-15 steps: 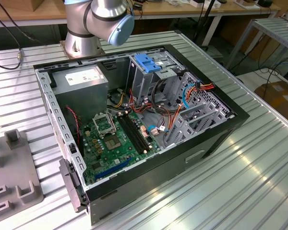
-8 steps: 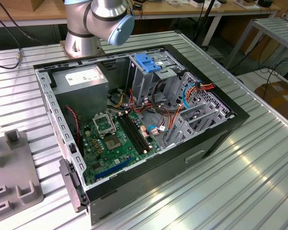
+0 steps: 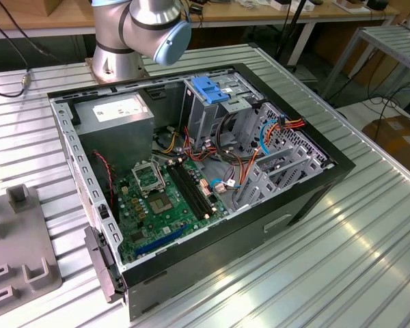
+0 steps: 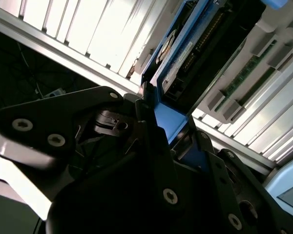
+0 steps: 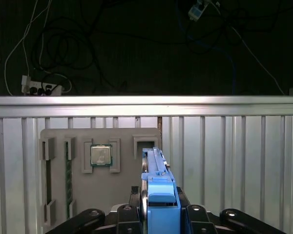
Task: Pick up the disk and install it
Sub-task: 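Pick up the disk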
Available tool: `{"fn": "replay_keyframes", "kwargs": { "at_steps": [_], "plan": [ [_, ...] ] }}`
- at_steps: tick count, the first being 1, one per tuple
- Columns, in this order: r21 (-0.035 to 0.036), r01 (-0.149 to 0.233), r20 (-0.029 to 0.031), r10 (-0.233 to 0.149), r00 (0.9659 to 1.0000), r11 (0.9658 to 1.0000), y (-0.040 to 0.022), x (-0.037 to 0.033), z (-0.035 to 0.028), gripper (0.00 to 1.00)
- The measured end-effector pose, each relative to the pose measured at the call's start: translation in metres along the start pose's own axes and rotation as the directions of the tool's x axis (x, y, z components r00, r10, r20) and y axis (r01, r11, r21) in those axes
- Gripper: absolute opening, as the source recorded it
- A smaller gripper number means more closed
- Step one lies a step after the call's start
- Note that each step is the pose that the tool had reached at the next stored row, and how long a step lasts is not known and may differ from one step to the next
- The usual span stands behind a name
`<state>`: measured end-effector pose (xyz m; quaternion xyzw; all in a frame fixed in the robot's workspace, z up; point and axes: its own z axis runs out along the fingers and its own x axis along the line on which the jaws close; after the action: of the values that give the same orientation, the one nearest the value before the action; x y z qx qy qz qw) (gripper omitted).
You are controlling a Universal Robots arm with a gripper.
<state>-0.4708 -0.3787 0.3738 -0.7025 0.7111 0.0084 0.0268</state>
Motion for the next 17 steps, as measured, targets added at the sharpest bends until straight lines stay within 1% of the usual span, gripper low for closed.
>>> {"fn": "replay_keyframes", "kwargs": {
  "at_steps": [9,17],
  "plan": [
    [0.0000,0.000,0.0000,0.000,1.0000,1.0000,-0.0002,-0.0005,-0.0091,0.37],
    [0.0000,0.000,0.0000,0.000,1.0000,1.0000,-0.0004,-0.0010,-0.0191,0.37]
  ]
}}
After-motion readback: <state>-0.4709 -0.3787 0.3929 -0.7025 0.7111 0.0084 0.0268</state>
